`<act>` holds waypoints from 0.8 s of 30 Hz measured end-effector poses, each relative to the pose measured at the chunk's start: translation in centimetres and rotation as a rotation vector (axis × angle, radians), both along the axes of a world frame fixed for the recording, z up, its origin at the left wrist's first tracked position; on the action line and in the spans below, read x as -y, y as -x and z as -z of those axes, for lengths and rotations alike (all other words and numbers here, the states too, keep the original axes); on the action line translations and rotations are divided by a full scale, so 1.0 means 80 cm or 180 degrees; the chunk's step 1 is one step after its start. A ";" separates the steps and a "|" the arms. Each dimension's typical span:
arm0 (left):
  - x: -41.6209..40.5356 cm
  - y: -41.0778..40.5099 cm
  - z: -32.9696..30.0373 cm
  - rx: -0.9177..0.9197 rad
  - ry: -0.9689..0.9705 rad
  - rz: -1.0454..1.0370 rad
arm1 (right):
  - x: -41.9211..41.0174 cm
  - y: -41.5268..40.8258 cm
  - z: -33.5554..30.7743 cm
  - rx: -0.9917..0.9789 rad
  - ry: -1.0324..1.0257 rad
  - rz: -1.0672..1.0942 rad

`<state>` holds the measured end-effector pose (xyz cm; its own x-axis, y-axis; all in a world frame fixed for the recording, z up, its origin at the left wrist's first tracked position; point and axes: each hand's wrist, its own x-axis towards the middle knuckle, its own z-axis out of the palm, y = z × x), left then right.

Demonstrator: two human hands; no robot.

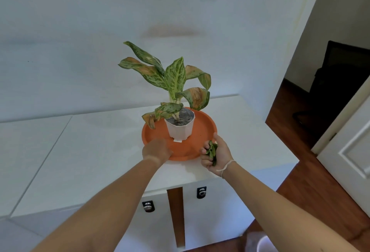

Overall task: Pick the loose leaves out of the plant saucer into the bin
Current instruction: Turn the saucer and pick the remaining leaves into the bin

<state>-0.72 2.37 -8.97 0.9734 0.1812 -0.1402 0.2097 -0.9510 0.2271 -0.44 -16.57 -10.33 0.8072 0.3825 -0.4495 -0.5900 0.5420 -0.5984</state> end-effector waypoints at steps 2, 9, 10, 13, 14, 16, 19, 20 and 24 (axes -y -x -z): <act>0.001 -0.002 0.004 -0.0001 -0.0029 -0.0007 | 0.002 0.002 0.004 -0.0042 0.0079 -0.0004; 0.006 -0.020 0.015 0.0267 0.0128 0.0020 | 0.019 0.009 0.011 -0.0125 0.0257 -0.0021; 0.008 -0.020 0.016 0.0293 0.0133 0.0018 | 0.022 0.010 0.012 -0.0138 0.0267 0.0008; 0.009 -0.022 0.020 0.0289 0.0076 0.0042 | 0.029 0.010 0.014 -0.0168 0.0295 0.0054; 0.009 -0.023 0.021 0.0282 0.0074 0.0077 | 0.031 0.010 0.014 -0.0171 0.0314 0.0060; 0.010 -0.025 0.019 0.0262 0.0169 0.0199 | 0.036 0.009 0.015 -0.0173 0.0328 0.0079; 0.022 -0.023 0.011 0.0350 0.0853 0.0330 | 0.047 0.006 0.016 -0.0184 0.0296 0.0141; 0.030 -0.021 0.006 0.0383 0.1273 0.0308 | 0.051 0.006 0.016 -0.0192 0.0277 0.0161; 0.083 -0.018 -0.013 -0.0006 0.3337 -0.0281 | 0.074 0.006 0.014 -0.0212 0.0206 0.0259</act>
